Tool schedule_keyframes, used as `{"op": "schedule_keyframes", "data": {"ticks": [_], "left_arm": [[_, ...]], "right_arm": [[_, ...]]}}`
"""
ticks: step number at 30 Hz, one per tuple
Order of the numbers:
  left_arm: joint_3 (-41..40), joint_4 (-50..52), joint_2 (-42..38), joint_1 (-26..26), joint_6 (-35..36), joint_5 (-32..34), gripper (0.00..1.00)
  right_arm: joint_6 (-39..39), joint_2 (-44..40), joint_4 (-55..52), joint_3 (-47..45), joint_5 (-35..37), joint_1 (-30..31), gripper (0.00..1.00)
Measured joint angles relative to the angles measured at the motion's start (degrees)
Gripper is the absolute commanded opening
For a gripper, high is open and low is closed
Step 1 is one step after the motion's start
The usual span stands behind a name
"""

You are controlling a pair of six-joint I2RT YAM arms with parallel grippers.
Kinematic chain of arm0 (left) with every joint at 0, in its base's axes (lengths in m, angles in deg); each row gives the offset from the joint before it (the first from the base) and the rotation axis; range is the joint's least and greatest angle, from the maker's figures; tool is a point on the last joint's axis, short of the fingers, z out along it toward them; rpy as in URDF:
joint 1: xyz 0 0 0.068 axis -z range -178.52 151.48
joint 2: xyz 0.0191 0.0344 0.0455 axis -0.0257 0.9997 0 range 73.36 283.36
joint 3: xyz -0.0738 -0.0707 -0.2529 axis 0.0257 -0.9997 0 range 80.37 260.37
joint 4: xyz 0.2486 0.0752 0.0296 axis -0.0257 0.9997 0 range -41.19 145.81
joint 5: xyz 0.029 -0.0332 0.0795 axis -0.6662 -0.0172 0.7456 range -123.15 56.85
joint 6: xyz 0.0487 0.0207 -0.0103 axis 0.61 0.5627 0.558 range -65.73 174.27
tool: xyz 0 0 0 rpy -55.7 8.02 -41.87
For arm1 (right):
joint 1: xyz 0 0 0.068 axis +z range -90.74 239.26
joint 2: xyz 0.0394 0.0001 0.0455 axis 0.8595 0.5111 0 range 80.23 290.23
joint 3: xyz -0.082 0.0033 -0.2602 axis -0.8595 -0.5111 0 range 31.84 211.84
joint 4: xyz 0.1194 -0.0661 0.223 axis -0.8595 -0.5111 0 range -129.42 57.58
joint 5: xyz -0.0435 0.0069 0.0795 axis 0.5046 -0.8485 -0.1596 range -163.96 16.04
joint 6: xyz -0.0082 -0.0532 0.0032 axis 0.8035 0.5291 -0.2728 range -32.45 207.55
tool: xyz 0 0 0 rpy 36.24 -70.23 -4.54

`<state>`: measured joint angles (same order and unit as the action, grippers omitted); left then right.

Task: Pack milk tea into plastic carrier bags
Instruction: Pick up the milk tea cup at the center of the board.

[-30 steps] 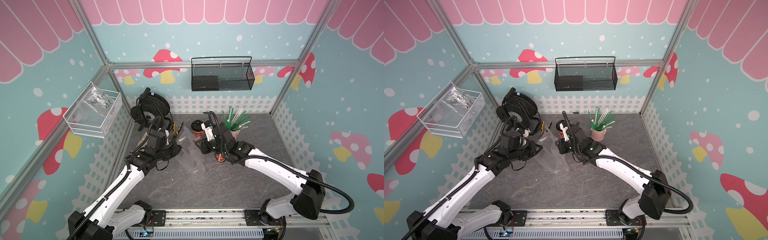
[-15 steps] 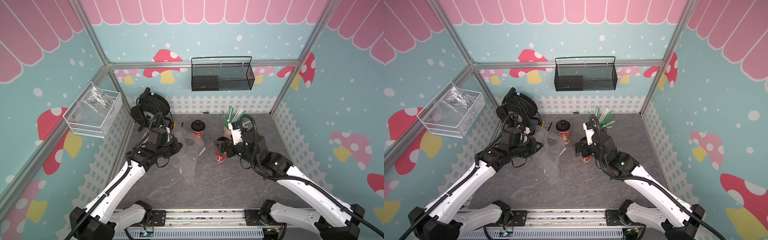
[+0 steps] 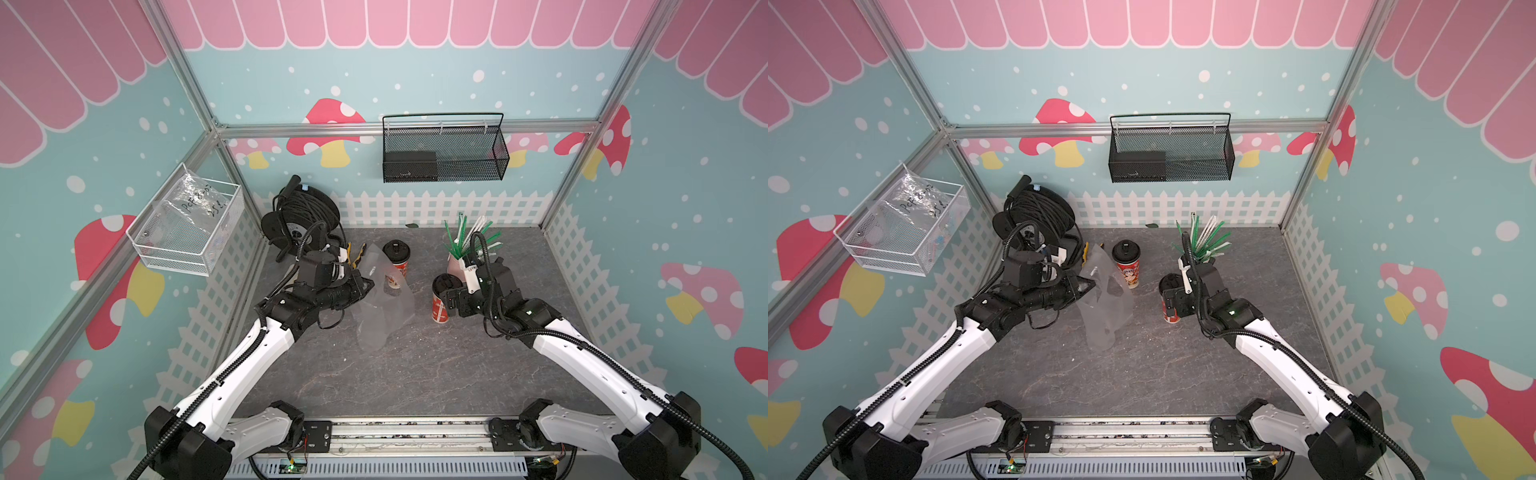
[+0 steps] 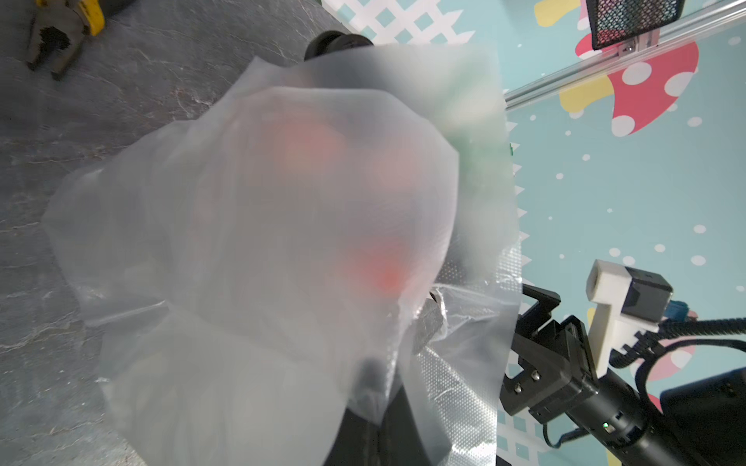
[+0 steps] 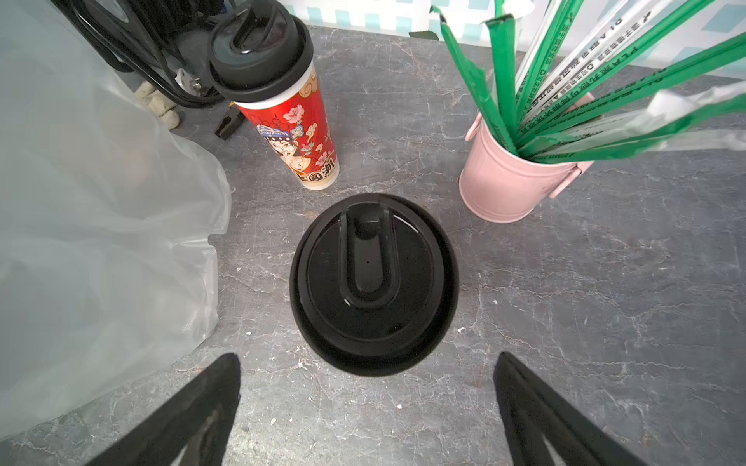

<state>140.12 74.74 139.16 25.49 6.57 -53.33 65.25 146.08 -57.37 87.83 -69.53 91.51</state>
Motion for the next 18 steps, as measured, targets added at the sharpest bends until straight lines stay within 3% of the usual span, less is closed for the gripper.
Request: {"op": "schedule_keyframes", "data": {"ticks": [9,18], "left_arm": [[-8.57,-10.56,-1.44,-4.79,-5.51,-4.39,0.00],[-13.25,-12.83,-1.77,-8.20,-8.11,-6.64,0.00]], "right_arm": [[0.02,3.76,2.12,0.00,-1.97,-0.02,1.00],[0.02,6.23,3.13,0.00,-2.32,-0.02,0.99]]}}
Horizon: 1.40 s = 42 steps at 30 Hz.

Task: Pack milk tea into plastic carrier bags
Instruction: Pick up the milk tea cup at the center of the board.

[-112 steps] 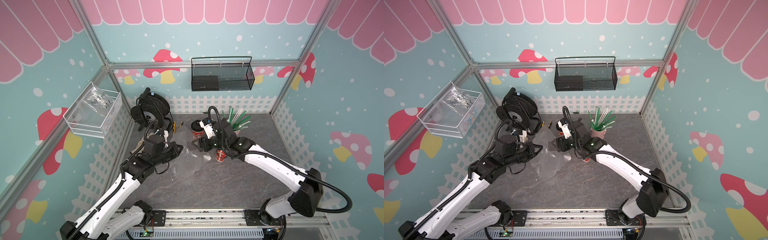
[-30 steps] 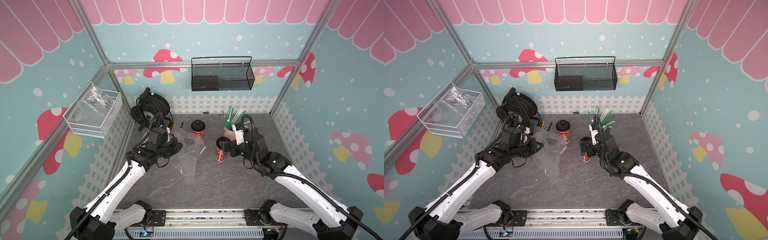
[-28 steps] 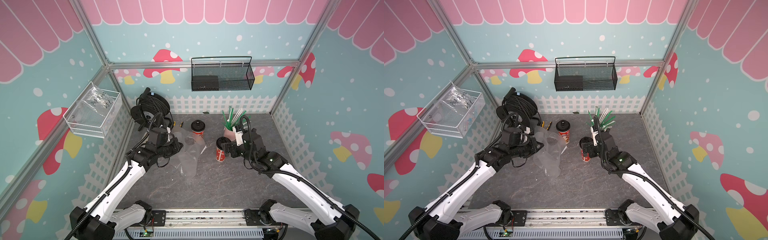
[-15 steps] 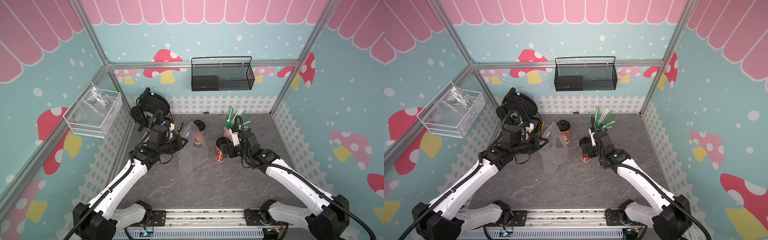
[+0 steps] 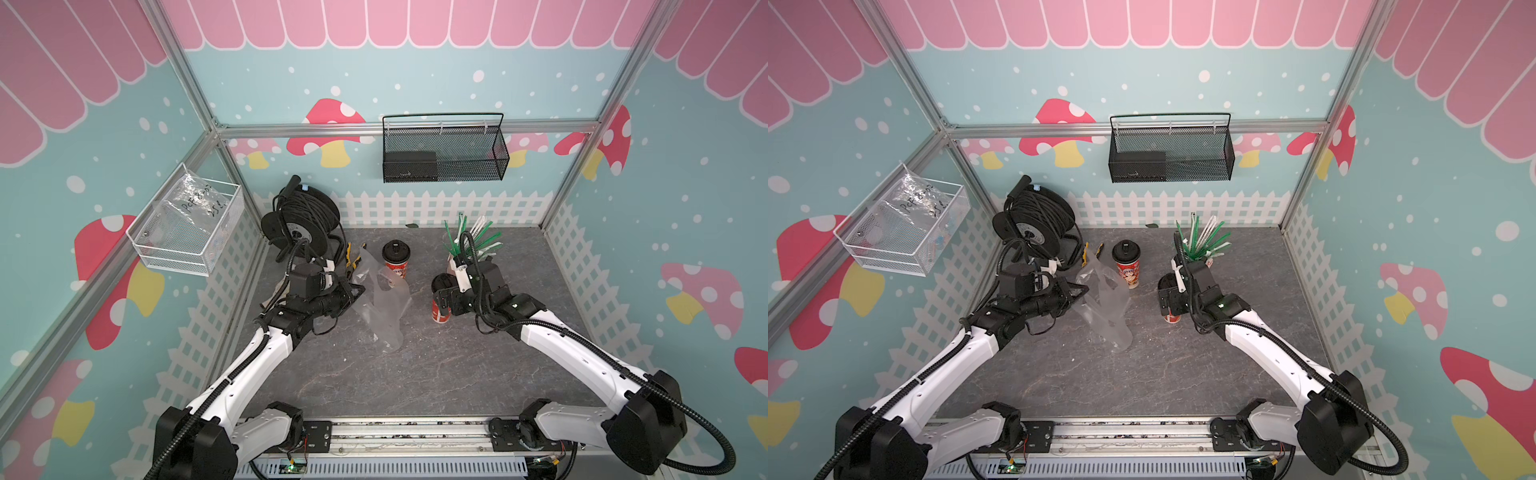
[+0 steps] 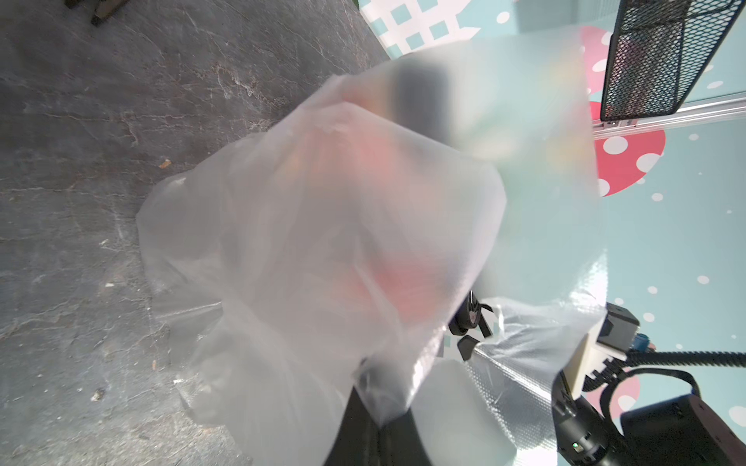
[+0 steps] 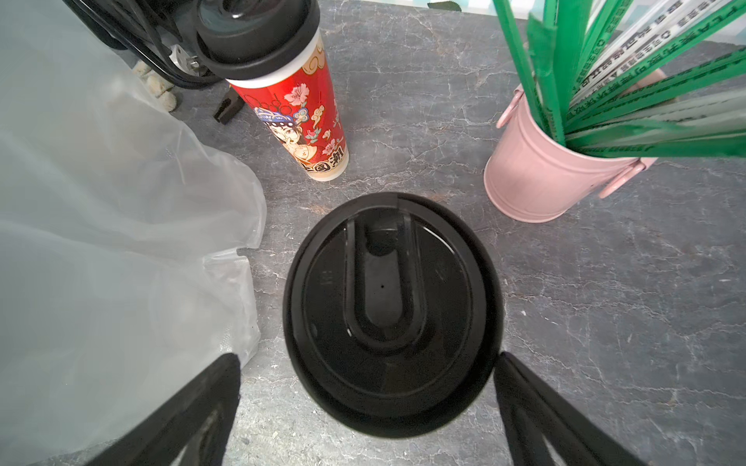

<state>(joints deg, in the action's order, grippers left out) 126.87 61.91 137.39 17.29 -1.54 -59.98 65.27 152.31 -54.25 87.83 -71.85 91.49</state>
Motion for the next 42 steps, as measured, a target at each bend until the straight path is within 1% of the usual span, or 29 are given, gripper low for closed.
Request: {"op": "schedule_keyframes", "data": {"ticks": [11,18,24,29,33,35,37,39,42], "left_arm": [[0.28,-0.09,-0.28,-0.37,0.07,-1.11,0.00],[1.25,0.42,0.02,-0.37,0.50,-1.51,0.00],[1.44,0.81,0.31,-0.37,0.52,-1.53,0.00],[1.44,1.01,0.33,-0.37,0.55,-1.53,0.00],[1.44,1.27,0.48,-0.37,0.68,-1.53,0.00],[1.44,1.42,0.68,-0.37,0.72,-1.51,0.00],[1.44,1.51,0.83,-0.37,0.74,-1.51,0.00],[1.53,1.73,1.09,-0.37,0.76,-1.51,0.00],[1.84,2.05,1.60,-0.37,0.92,-1.51,0.00]], "right_arm": [[0.00,2.75,0.61,0.00,1.95,0.00,1.00],[0.13,6.38,2.32,0.57,3.69,0.00,0.99],[0.55,7.08,4.39,0.83,5.42,0.00,0.87],[0.46,6.91,5.70,0.83,6.12,0.00,0.86],[0.72,5.11,5.57,0.83,5.51,0.00,0.81],[0.90,3.10,5.31,1.01,4.13,0.00,0.78],[1.16,0.55,4.85,1.81,1.79,0.09,0.76],[1.51,-1.97,4.39,3.76,-0.28,0.70,0.76],[2.51,-4.92,3.63,9.22,-2.01,4.24,0.76]]}}
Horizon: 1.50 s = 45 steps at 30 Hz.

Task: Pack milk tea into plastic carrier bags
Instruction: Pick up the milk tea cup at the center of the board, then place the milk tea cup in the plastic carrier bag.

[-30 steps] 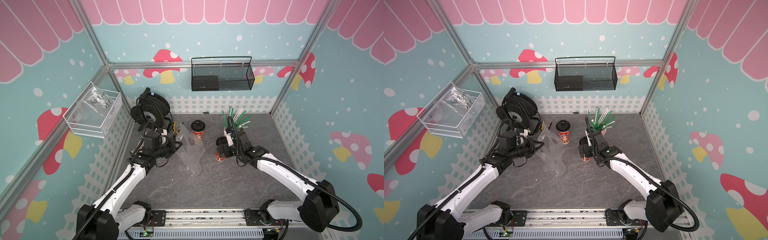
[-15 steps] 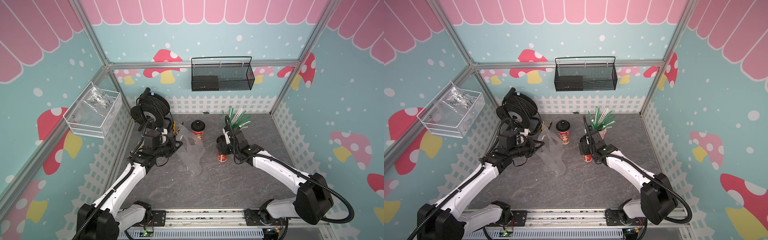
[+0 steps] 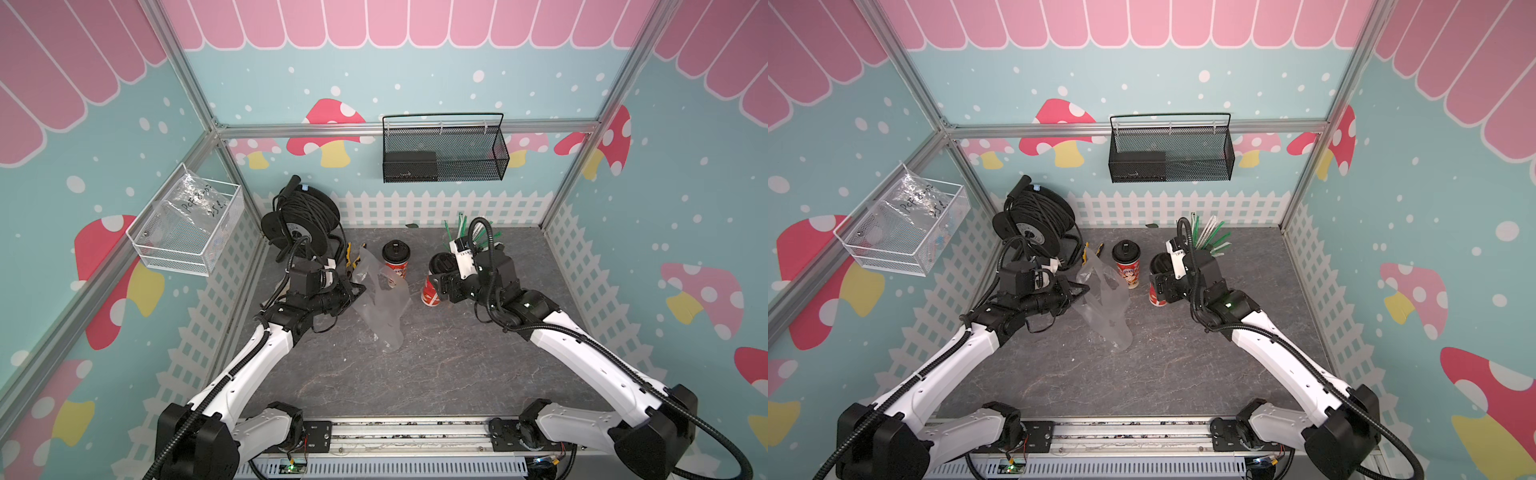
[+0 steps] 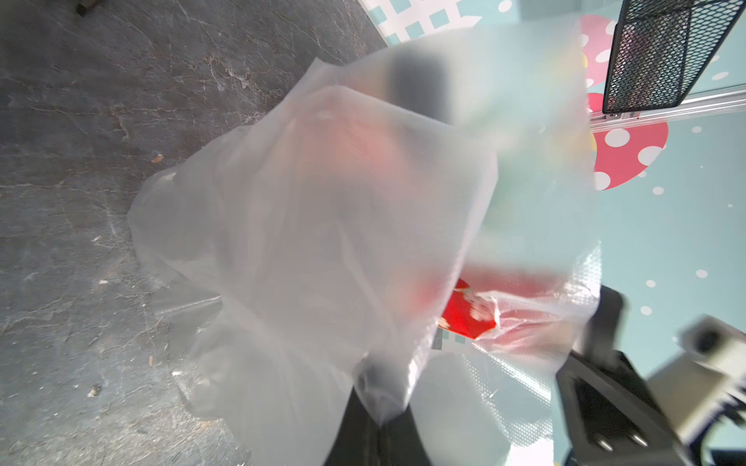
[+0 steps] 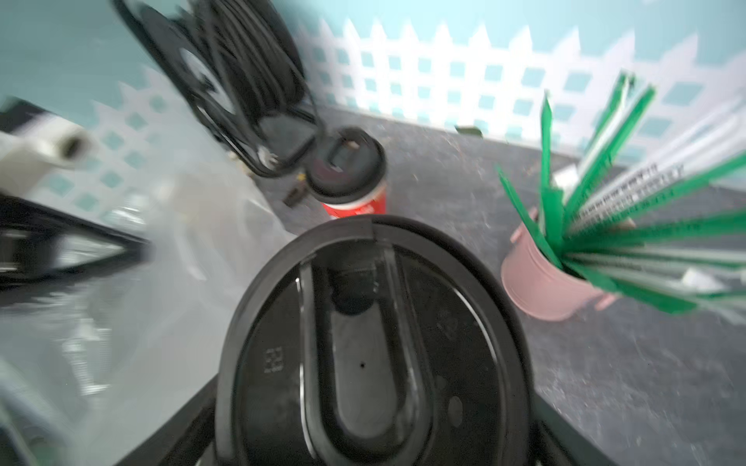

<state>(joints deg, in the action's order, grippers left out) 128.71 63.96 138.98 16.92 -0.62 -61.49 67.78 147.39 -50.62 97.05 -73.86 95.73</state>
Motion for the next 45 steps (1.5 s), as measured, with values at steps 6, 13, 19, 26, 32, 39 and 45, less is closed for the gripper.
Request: {"op": "schedule_keyframes", "data": {"ticks": [6,13,19,26,32,39,45], "left_arm": [[1.42,0.66,0.42,0.00,0.28,0.00,0.00],[1.97,0.87,1.55,0.00,0.50,-0.02,0.00],[1.97,0.94,1.99,0.00,0.68,-0.02,0.00],[1.97,0.94,1.97,0.00,0.70,-0.02,0.00],[1.97,1.16,1.92,0.00,0.70,0.00,0.00],[1.97,1.36,1.79,0.00,0.70,0.00,0.00],[1.97,1.36,1.66,0.00,0.94,0.00,0.00]], "right_arm": [[2.78,-0.70,-1.16,13.64,-0.87,8.22,0.73],[6.03,3.15,-2.14,21.94,-1.09,12.31,0.73],[6.40,7.78,-2.05,21.44,-4.11,15.61,0.72],[5.99,8.22,-2.40,15.58,-2.51,15.72,0.72],[5.09,8.24,-1.86,12.57,-3.26,15.72,0.72],[4.24,10.08,-1.68,10.80,-5.40,15.72,0.72],[3.85,13.22,-1.60,10.67,-5.97,15.72,0.73]]}}
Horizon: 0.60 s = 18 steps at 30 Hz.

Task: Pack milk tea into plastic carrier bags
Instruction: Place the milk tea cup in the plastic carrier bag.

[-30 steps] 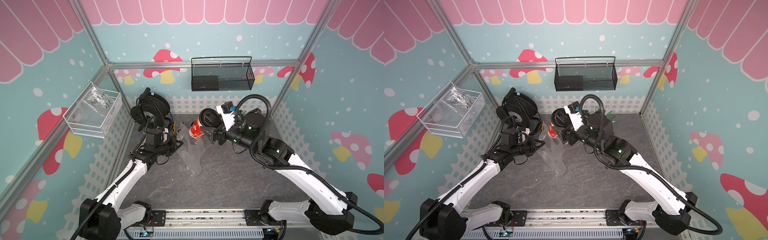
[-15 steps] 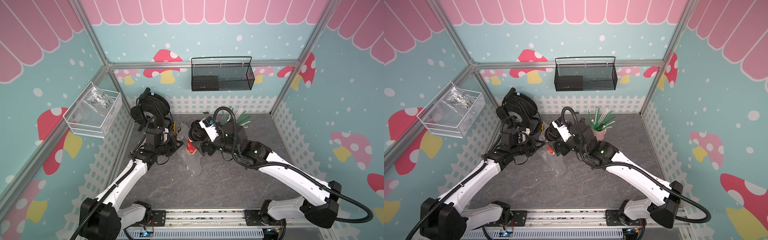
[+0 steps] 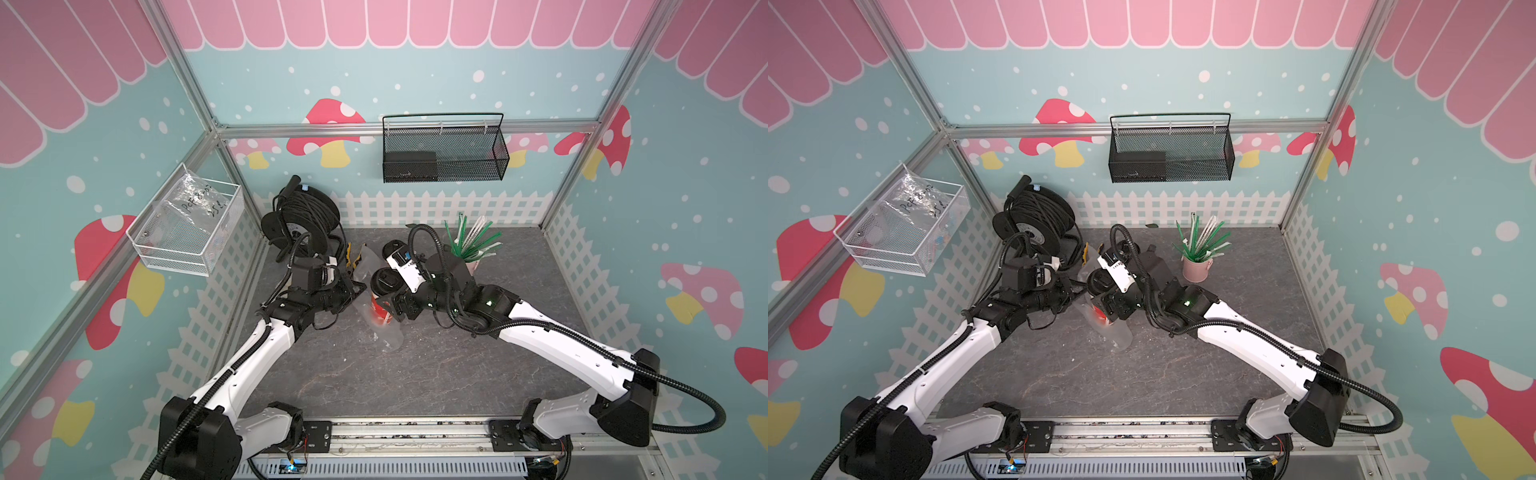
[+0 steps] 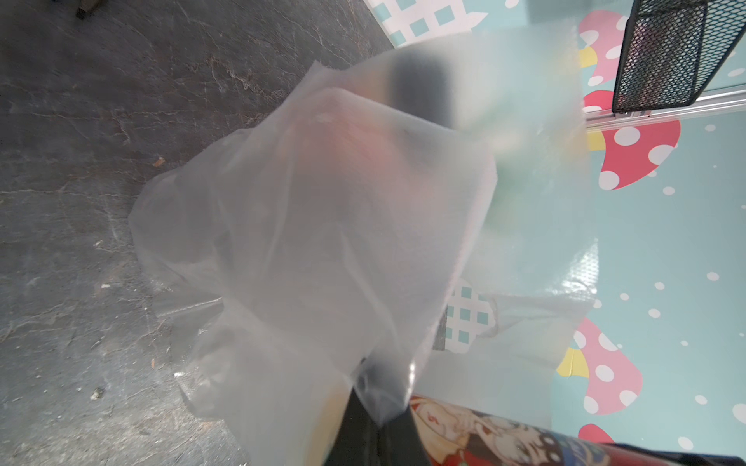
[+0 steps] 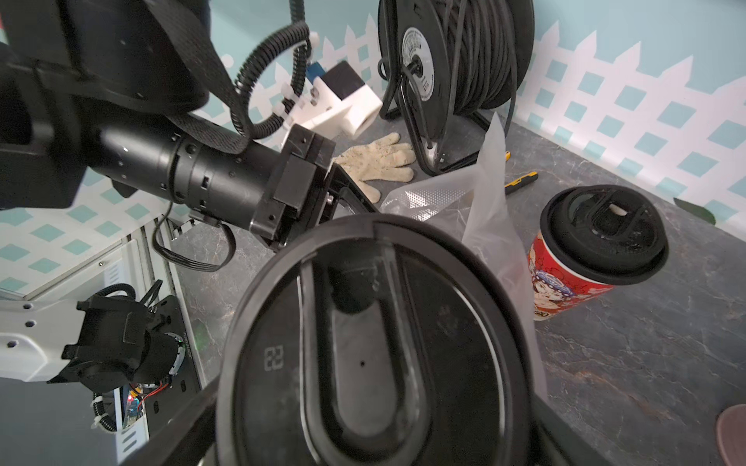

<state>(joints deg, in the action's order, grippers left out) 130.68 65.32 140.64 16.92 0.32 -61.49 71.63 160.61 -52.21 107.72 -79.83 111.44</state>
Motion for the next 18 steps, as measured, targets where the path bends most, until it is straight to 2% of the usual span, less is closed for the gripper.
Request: {"op": "schedule_keyframes", "data": {"ticks": [18], "left_arm": [[-0.02,0.00,-0.02,0.00,0.17,0.02,0.00]], "right_arm": [[-1.70,5.81,-1.64,0.04,1.97,0.00,0.81]]}}
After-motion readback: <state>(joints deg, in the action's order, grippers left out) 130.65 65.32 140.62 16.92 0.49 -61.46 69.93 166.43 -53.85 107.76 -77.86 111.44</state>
